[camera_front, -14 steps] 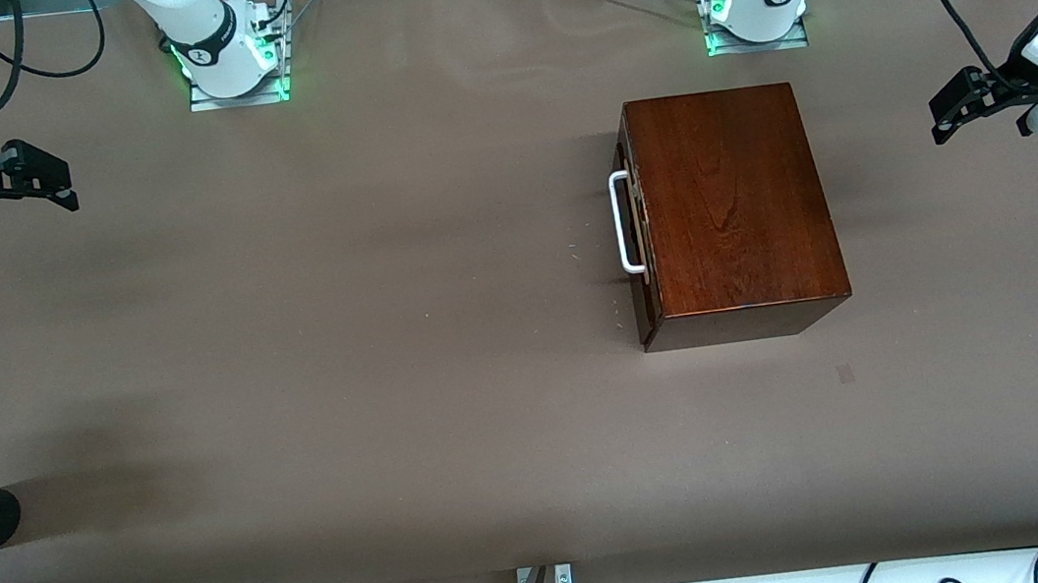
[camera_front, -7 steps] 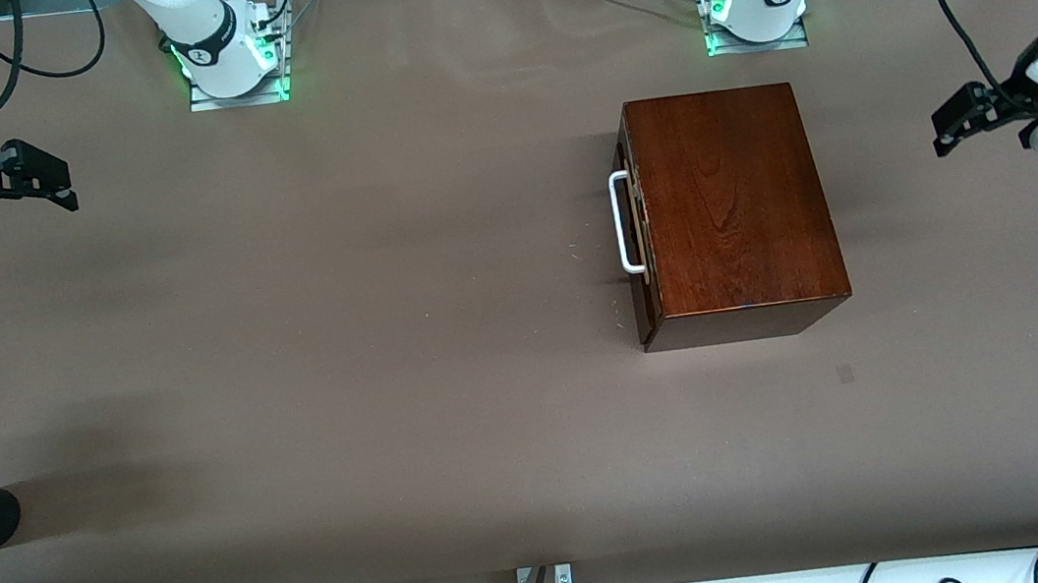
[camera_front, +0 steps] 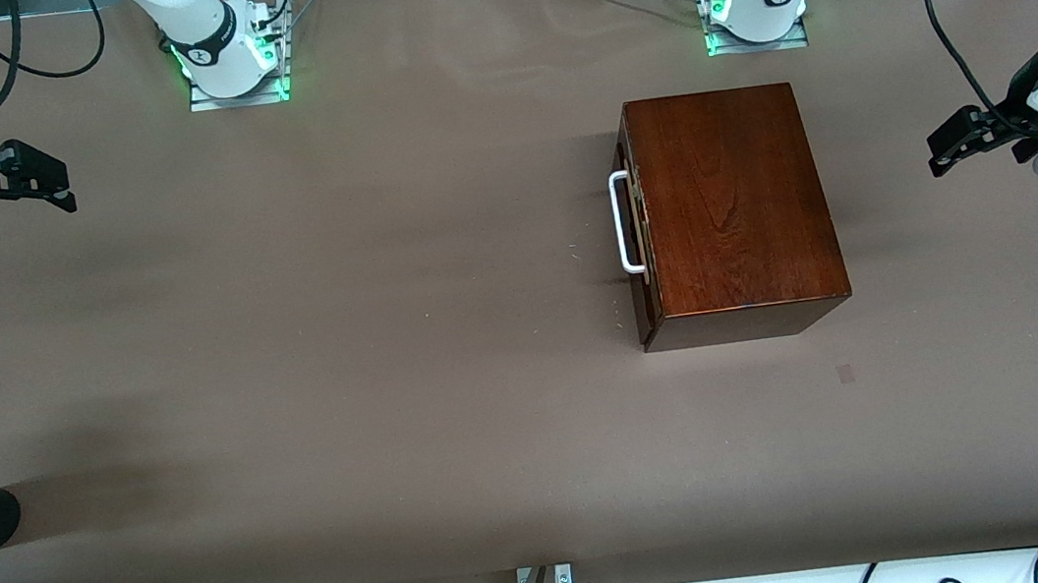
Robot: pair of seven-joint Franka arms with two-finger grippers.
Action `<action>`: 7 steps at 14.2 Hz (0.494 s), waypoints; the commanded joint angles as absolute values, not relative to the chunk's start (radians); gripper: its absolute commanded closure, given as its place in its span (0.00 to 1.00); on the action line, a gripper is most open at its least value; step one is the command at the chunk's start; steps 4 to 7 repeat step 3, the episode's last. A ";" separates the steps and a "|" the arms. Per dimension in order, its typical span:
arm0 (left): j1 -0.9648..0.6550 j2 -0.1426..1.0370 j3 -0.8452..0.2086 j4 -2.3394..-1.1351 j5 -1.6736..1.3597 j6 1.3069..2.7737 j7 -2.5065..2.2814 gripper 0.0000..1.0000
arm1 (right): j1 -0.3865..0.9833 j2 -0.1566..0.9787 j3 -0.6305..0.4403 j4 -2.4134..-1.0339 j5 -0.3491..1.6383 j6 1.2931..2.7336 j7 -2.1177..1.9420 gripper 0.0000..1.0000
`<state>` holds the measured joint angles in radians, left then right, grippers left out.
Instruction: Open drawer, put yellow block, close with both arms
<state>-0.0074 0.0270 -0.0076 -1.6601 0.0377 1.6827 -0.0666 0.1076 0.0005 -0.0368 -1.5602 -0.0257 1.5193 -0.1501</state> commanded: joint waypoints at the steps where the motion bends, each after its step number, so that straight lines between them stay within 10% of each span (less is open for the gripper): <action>1: -0.012 -0.025 -0.005 -1.718 0.023 1.712 -0.083 0.00 | 0.107 -0.003 -0.032 -1.549 -0.020 1.519 -0.127 0.00; 7: -0.012 -0.025 -0.005 -1.721 0.023 1.712 -0.084 0.00 | 0.107 -0.003 -0.031 -1.549 -0.017 1.519 -0.127 0.00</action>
